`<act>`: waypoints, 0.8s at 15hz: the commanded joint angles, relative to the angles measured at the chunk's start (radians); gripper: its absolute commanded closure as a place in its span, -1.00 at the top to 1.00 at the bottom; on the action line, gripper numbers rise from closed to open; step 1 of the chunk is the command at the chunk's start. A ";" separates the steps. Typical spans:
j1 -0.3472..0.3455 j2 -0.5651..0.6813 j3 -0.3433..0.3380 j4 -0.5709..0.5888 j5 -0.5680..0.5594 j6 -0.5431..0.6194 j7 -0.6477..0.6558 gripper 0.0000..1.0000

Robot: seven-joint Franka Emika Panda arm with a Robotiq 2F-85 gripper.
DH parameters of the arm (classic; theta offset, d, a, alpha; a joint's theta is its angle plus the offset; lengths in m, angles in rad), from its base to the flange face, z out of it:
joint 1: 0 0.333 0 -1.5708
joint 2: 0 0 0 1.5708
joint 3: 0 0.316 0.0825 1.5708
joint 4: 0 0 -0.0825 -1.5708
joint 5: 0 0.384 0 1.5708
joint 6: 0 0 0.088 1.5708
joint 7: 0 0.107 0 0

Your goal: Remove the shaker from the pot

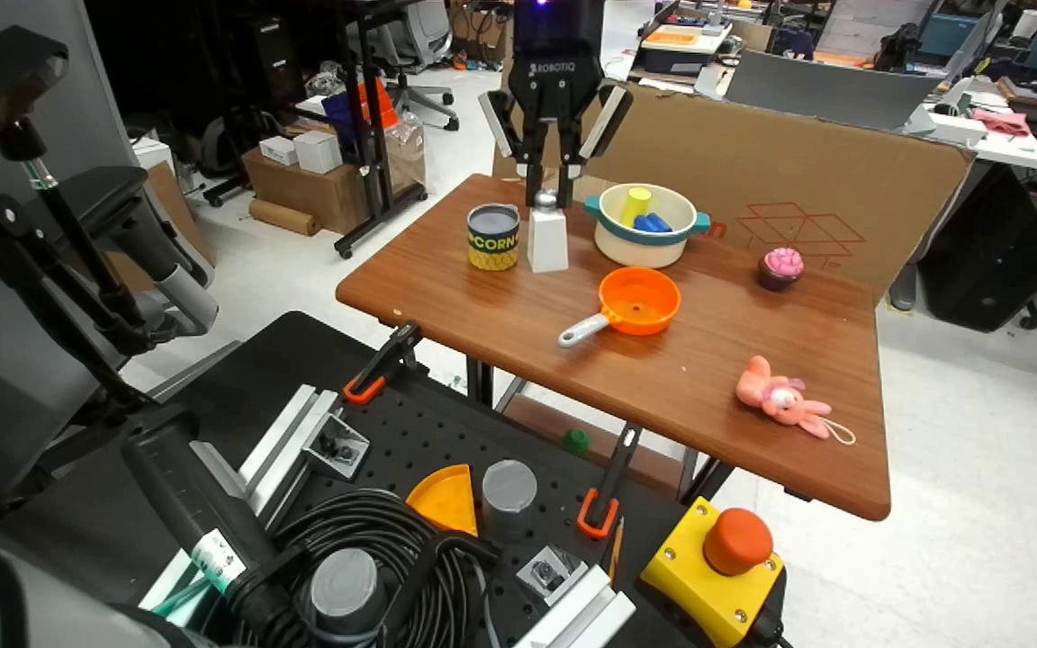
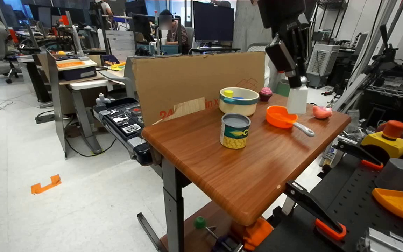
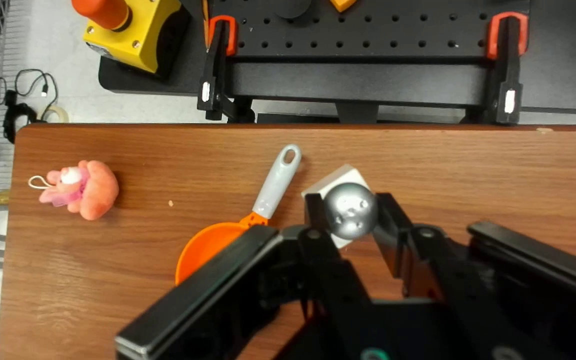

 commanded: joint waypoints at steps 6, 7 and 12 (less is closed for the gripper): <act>0.033 -0.013 0.030 -0.040 -0.042 0.142 0.001 -0.86; 0.034 -0.016 0.036 -0.048 -0.025 0.183 -0.002 -0.86; 0.038 -0.022 0.061 -0.082 0.016 0.281 -0.031 -0.86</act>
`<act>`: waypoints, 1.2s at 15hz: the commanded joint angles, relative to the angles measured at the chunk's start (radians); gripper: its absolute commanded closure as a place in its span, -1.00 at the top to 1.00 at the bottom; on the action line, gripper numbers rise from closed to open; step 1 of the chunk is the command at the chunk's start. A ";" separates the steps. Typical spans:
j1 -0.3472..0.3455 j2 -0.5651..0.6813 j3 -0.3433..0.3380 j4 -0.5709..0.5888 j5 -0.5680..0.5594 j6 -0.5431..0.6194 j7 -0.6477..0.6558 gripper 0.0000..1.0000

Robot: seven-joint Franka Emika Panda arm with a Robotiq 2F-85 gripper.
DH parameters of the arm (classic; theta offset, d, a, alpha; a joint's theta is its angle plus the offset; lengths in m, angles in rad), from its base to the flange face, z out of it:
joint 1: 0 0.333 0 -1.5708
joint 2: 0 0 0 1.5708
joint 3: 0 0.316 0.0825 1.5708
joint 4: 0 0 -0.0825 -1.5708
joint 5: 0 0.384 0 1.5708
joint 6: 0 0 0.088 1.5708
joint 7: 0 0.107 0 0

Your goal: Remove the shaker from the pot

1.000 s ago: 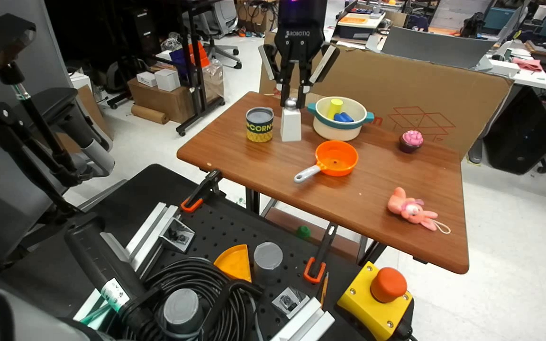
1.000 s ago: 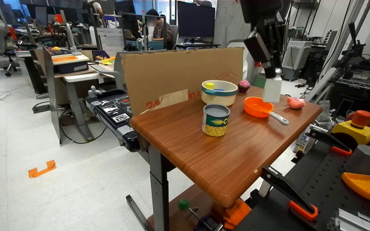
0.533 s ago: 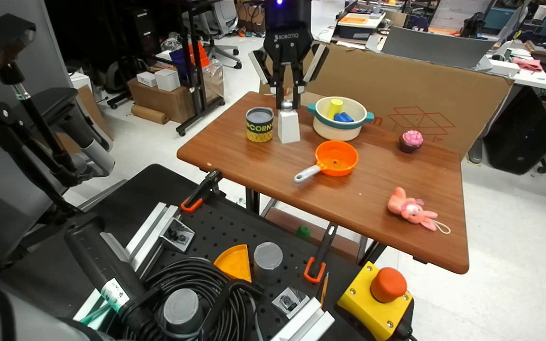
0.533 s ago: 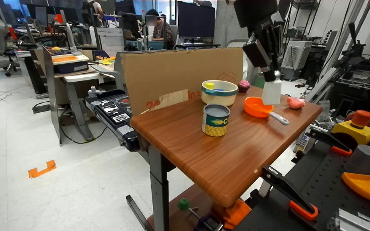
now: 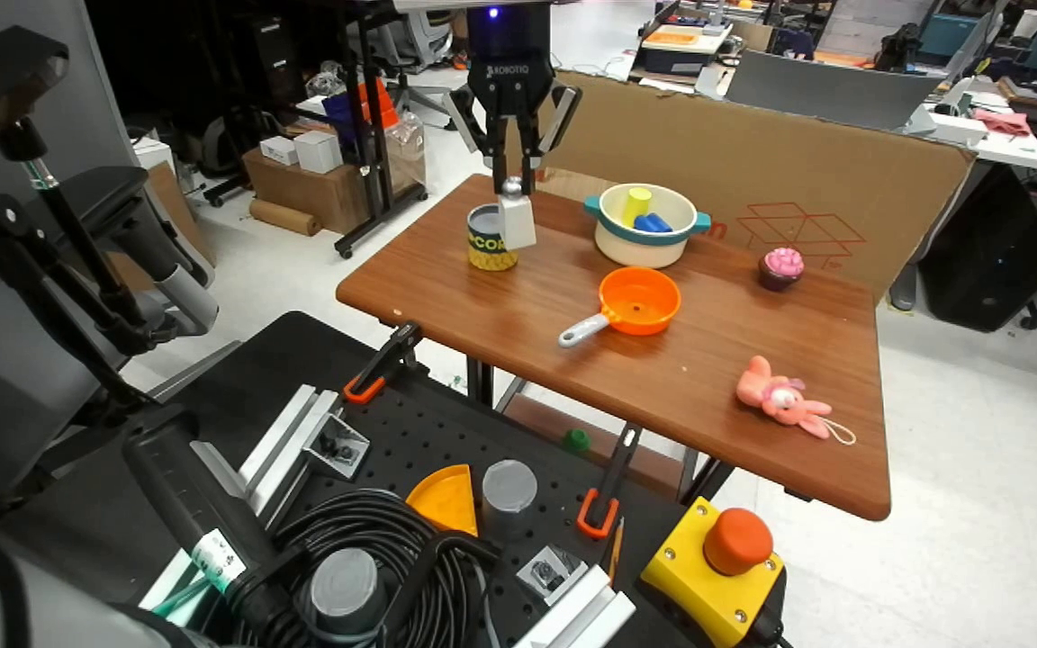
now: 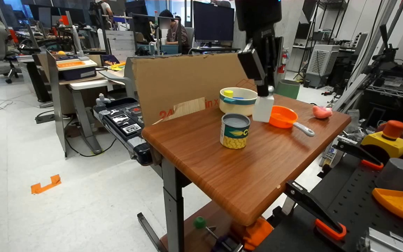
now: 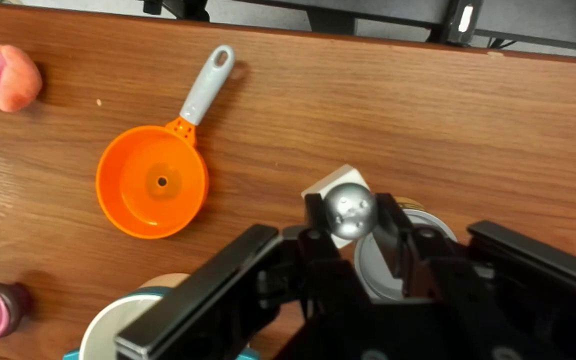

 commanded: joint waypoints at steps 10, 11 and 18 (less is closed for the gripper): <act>0.012 -0.028 0.024 -0.075 0.029 0.072 -0.070 -0.86; 0.011 -0.029 0.024 -0.074 0.033 0.073 -0.074 -0.86; 0.008 -0.032 0.023 -0.069 0.080 0.076 -0.092 -0.86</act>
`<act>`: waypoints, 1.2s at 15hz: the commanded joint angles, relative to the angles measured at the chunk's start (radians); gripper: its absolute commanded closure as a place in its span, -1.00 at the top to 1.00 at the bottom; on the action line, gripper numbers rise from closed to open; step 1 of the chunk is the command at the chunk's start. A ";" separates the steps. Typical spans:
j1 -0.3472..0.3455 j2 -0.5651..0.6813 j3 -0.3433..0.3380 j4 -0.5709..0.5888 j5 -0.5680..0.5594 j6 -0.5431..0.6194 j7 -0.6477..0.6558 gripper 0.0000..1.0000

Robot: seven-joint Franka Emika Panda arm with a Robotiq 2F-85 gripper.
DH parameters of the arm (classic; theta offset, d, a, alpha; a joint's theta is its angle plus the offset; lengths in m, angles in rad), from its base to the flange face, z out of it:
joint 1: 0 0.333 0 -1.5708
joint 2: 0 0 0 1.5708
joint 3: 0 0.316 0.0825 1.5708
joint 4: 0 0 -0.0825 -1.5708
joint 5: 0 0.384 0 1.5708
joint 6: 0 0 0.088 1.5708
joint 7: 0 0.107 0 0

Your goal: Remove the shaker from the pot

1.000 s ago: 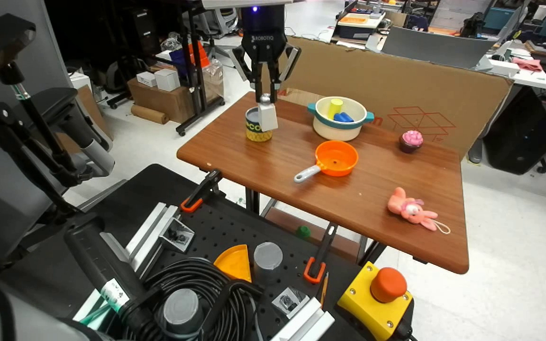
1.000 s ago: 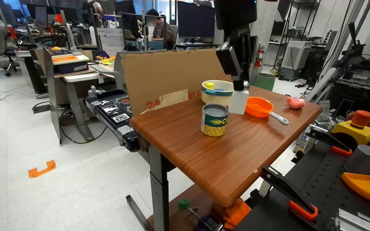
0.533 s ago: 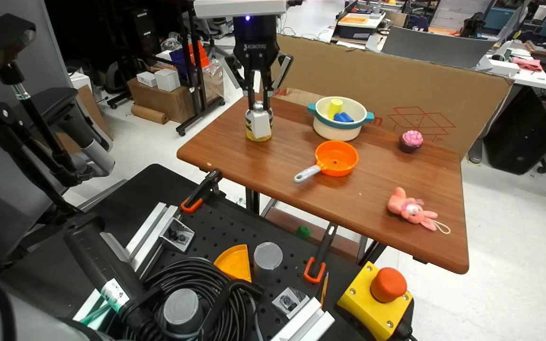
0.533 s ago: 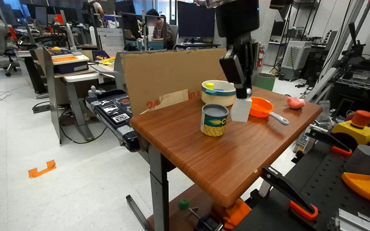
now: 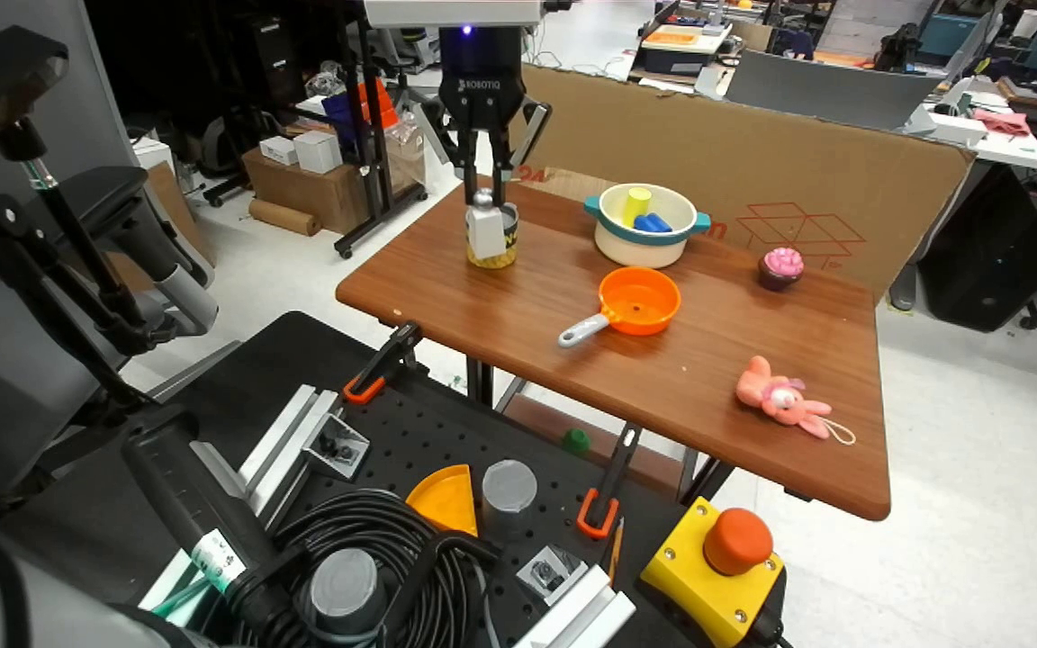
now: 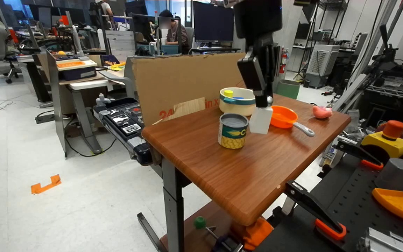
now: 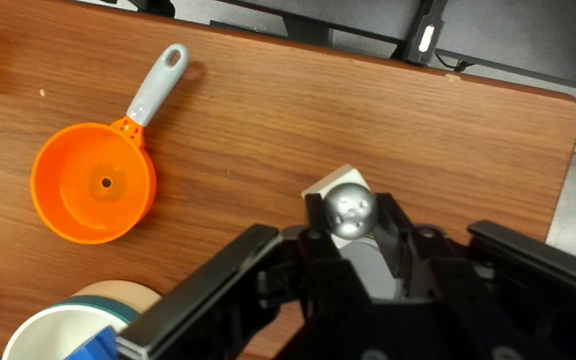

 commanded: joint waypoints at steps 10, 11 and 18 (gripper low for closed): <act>-0.001 -0.024 -0.003 -0.024 0.021 0.052 -0.022 -0.86; -0.001 -0.024 -0.003 -0.025 0.020 0.055 -0.022 -0.86; -0.002 -0.021 -0.010 -0.024 0.011 0.061 -0.010 -0.86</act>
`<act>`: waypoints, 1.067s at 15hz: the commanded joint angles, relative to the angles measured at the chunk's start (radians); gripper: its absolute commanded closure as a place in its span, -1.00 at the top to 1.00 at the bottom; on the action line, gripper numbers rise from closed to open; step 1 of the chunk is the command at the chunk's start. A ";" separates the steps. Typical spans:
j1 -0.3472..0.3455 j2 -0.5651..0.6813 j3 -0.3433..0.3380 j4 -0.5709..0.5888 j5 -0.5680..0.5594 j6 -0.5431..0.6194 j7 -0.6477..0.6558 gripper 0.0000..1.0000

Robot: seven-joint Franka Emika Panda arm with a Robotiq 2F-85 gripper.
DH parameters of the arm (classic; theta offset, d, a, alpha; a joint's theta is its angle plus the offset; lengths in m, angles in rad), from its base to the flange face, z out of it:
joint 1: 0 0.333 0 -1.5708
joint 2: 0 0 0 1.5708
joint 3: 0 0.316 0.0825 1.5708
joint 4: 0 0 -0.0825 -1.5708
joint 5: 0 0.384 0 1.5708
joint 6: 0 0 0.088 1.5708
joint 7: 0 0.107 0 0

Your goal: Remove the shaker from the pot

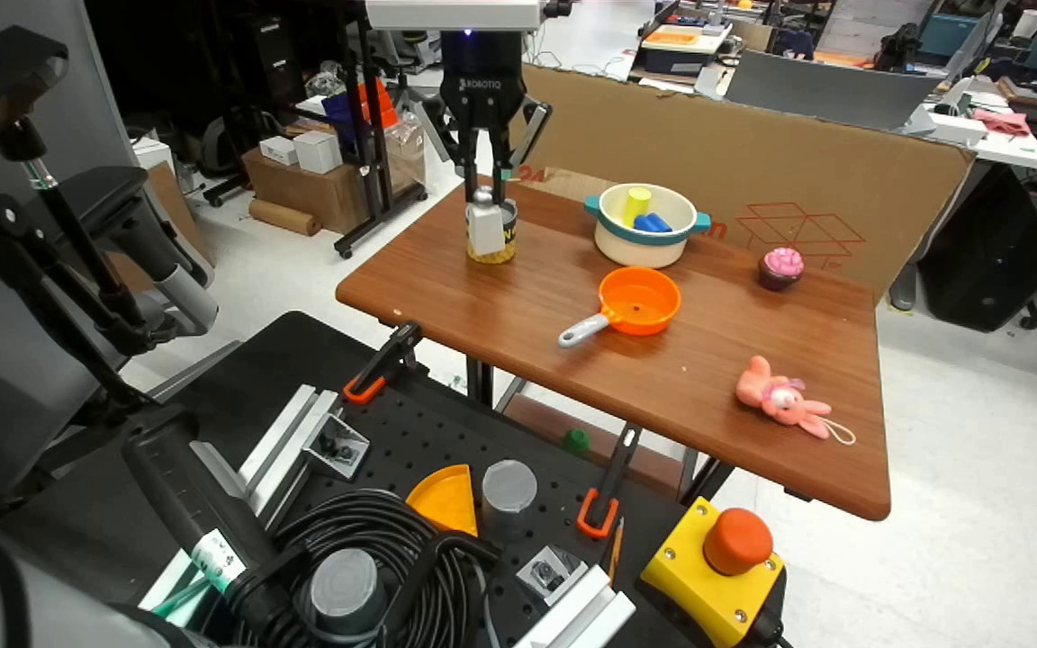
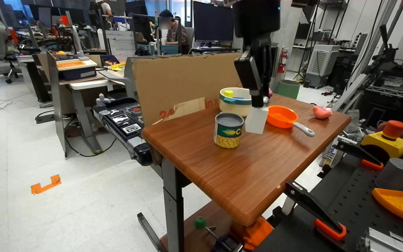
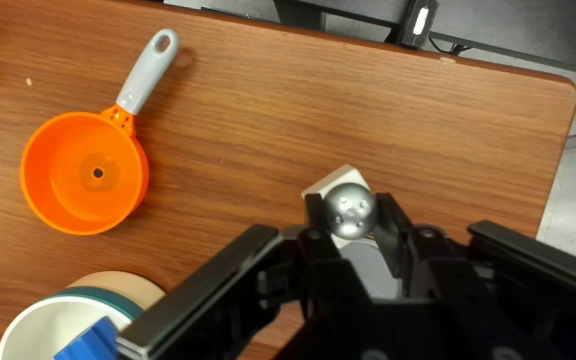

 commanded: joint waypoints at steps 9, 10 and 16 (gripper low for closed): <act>0.006 -0.008 -0.013 0.003 -0.002 0.017 0.076 -0.86; 0.009 -0.003 -0.014 0.007 -0.007 0.014 0.103 -0.86; 0.018 0.003 -0.015 0.015 -0.003 0.023 0.226 -0.86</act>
